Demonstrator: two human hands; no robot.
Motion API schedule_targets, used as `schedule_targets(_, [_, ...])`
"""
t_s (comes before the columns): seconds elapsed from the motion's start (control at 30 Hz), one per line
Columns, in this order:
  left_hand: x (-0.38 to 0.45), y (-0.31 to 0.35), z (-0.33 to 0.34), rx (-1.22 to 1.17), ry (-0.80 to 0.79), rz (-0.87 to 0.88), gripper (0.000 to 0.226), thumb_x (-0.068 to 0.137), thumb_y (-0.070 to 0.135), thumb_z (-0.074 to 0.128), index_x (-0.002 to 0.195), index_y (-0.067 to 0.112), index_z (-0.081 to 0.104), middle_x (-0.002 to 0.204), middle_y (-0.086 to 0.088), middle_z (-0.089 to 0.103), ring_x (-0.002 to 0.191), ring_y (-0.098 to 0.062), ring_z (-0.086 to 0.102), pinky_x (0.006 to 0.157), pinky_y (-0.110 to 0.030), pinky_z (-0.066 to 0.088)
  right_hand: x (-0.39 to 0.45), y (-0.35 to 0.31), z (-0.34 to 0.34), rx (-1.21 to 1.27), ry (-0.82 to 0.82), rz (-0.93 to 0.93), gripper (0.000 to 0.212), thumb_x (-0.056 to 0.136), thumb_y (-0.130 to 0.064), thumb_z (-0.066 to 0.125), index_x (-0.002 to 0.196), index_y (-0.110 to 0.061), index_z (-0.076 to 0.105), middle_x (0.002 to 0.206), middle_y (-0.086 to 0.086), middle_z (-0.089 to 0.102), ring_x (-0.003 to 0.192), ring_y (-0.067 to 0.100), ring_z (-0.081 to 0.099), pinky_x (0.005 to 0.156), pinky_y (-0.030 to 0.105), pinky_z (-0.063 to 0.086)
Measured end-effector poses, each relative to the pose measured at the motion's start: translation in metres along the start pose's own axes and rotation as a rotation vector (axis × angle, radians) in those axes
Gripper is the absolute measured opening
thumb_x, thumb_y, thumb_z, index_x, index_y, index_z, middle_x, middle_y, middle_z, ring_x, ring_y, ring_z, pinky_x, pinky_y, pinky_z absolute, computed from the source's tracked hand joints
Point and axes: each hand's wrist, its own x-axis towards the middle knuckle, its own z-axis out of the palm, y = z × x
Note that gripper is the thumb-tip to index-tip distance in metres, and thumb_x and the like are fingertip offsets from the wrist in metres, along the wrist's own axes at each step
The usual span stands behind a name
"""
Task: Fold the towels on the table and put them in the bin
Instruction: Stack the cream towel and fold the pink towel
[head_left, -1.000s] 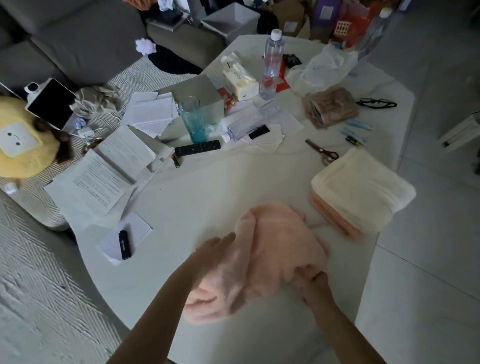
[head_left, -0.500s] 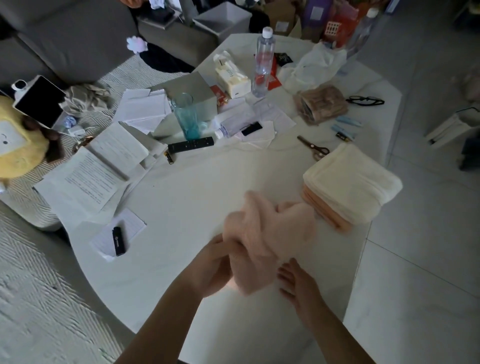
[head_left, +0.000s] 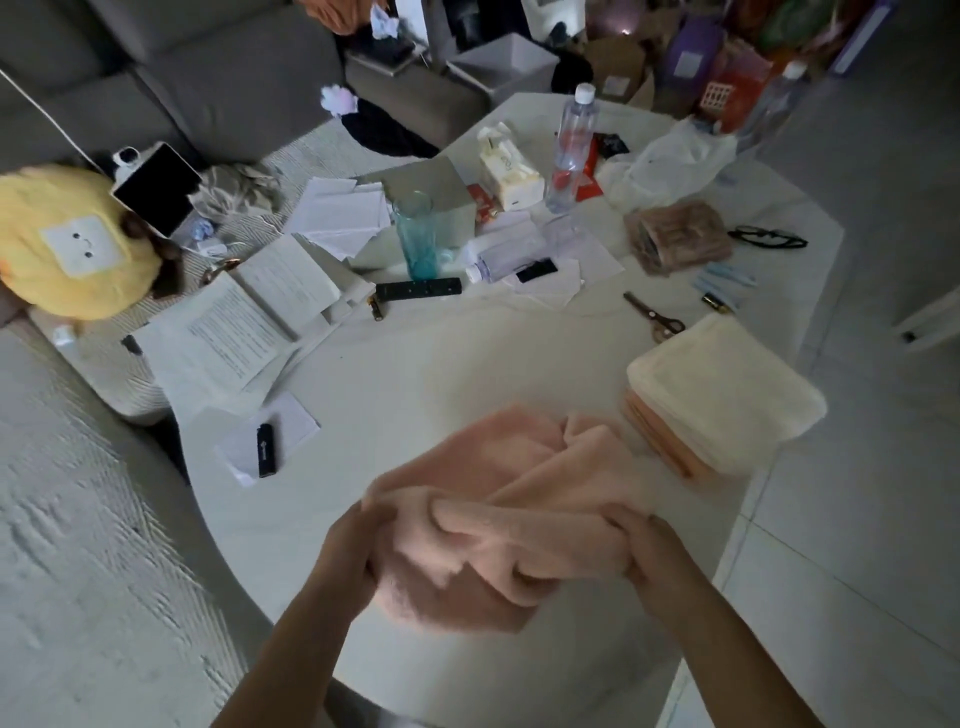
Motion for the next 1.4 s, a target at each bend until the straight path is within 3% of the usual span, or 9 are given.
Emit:
schedule_targets(0.13, [0.008,0.074,0.020,-0.041,0.019,0.149,0.041,0.086,0.020,0.059,0.121,-0.001,0.067,0.123,-0.025,0.067,0.121,-0.036,0.061,0.104,-0.044,0.046,-0.014,-0.086,0.019,-0.024,-0.063,-0.244,0.020,0.099,-0.017,0.054,0.108,-0.006,0.067,0.123,0.026,0.065,0.103,0.030,0.062,0.086,0.035,0.048])
schedule_targets(0.27, [-0.015,0.156,0.031,-0.148,-0.033,0.470,0.040,0.096,0.024,0.053,0.121,-0.005,0.065,0.117,-0.022,0.070,0.105,-0.024,0.070,0.083,-0.030,0.056,-0.052,-0.178,0.032,0.087,-0.112,-0.504,0.037,0.095,-0.015,0.054,0.124,0.006,0.058,0.124,0.029,0.062,0.108,0.037,0.064,0.077,0.027,0.055])
schedule_targets(0.43, [-0.065,0.188,0.025,-0.414,-0.360,0.620,0.058,0.101,0.030,0.029,0.133,-0.013,0.050,0.133,-0.034,0.051,0.131,-0.041,0.048,0.112,-0.049,0.038,-0.098,-0.199,0.009,0.304,-0.189,-0.650,0.030,0.090,-0.040,0.058,0.113,-0.021,0.065,0.114,0.003,0.070,0.107,0.020,0.066,0.084,0.033,0.053])
schedule_targets(0.6, [-0.075,0.076,0.007,-0.487,-0.114,0.470,0.046,0.096,0.023,0.037,0.108,0.003,0.076,0.120,-0.020,0.070,0.117,-0.029,0.065,0.097,-0.041,0.050,-0.081,-0.109,-0.020,0.313,-0.301,-0.448,0.031,0.098,-0.040,0.053,0.108,-0.019,0.074,0.113,0.004,0.075,0.105,0.017,0.070,0.103,0.042,0.049])
schedule_targets(0.73, [-0.070,-0.058,-0.012,-0.198,0.239,0.151,0.022,0.053,0.018,0.061,0.069,0.006,0.071,0.067,-0.015,0.059,0.068,-0.028,0.050,0.057,-0.027,0.041,-0.047,-0.003,-0.043,-0.112,-0.158,-0.209,0.026,0.095,-0.026,0.060,0.077,-0.015,0.075,0.089,0.010,0.077,0.080,0.021,0.070,0.079,0.035,0.055])
schedule_targets(0.8, [-0.062,-0.116,-0.020,0.067,0.322,-0.011,0.038,0.046,0.013,0.063,0.080,0.002,0.076,0.069,-0.020,0.065,0.067,-0.027,0.056,0.060,-0.031,0.043,-0.029,0.044,-0.049,-0.293,-0.121,-0.093,0.023,0.095,-0.020,0.062,0.079,-0.008,0.075,0.077,0.011,0.075,0.071,0.021,0.070,0.066,0.030,0.057])
schedule_targets(0.9, [-0.051,-0.161,-0.023,0.254,0.393,-0.160,0.043,0.075,0.007,0.071,0.117,-0.005,0.069,0.110,-0.027,0.070,0.092,-0.032,0.063,0.086,-0.041,0.050,-0.012,0.086,-0.053,-0.527,-0.117,-0.038,0.029,0.095,-0.019,0.058,0.111,0.003,0.068,0.103,0.018,0.070,0.098,0.033,0.065,0.087,0.042,0.052])
schedule_targets(1.2, [-0.033,-0.116,-0.017,0.452,0.357,-0.029,0.036,0.094,0.022,0.060,0.126,0.006,0.061,0.121,-0.013,0.066,0.100,-0.028,0.062,0.088,-0.039,0.050,-0.002,0.076,-0.064,-0.545,-0.037,-0.153,0.032,0.096,-0.027,0.055,0.066,-0.018,0.051,0.062,0.001,0.053,0.065,0.023,0.052,0.064,0.034,0.035])
schedule_targets(1.4, [0.025,-0.057,-0.005,0.517,0.299,0.090,0.036,0.084,0.019,0.064,0.114,-0.001,0.060,0.090,-0.009,0.067,0.083,-0.031,0.067,0.073,-0.043,0.052,0.019,0.052,-0.047,-0.525,0.057,-0.188,0.014,0.093,-0.030,0.055,0.101,-0.020,0.062,0.094,0.001,0.066,0.087,0.021,0.061,0.071,0.036,0.045])
